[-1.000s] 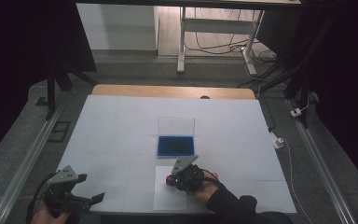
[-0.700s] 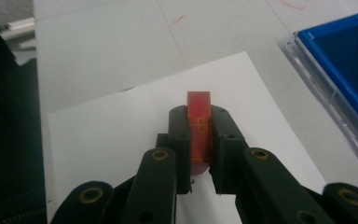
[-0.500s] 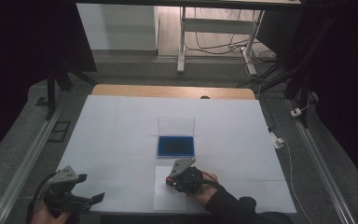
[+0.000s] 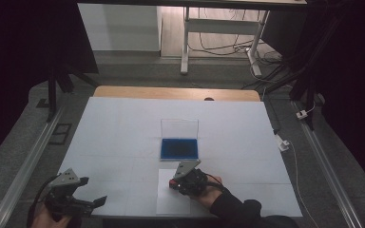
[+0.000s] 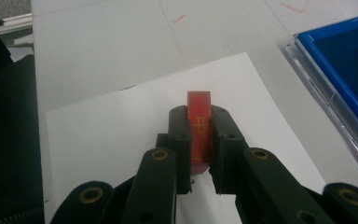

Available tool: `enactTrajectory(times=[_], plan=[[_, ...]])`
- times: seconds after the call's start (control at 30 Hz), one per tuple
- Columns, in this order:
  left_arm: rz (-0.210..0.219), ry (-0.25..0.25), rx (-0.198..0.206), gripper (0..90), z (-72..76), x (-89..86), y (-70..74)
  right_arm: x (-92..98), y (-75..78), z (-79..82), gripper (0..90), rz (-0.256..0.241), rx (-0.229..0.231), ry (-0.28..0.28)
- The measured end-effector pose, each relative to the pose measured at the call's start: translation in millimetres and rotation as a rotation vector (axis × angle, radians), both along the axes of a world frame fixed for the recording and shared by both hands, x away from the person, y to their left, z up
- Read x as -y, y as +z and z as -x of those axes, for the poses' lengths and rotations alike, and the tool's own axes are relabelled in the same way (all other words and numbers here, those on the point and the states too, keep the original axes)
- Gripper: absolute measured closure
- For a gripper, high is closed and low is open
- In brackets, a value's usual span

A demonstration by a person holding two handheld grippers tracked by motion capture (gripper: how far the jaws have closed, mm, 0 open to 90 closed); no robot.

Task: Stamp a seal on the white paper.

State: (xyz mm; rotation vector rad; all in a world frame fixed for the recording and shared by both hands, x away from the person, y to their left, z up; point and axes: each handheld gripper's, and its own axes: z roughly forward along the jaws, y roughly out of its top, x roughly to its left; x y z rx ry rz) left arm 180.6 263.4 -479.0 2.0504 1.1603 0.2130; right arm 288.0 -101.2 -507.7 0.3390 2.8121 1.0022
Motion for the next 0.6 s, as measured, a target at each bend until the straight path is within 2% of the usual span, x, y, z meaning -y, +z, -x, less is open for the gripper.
enactTrajectory(times=[0.1, 0.2, 0.43, 0.6], plan=[[0.001, 0.0, 0.0, 2.3, 0.1, -0.2, 0.1, 3.8, -1.5, -6.3, 81.4, -0.033, -0.051, -0.009], [0.008, 0.001, -0.002, 2.3, -0.2, -0.8, -0.2, 4.6, -1.9, -8.2, 81.4, -0.046, -0.077, -0.017], [0.023, 0.005, -0.006, 2.3, -0.5, -2.4, -0.2, 3.8, -0.7, -9.7, 81.1, -0.035, -0.072, -0.006], [0.028, 0.004, -0.005, 2.3, -0.5, -2.9, -0.2, 1.5, 1.8, -9.0, 80.7, -0.007, -0.059, 0.01]])
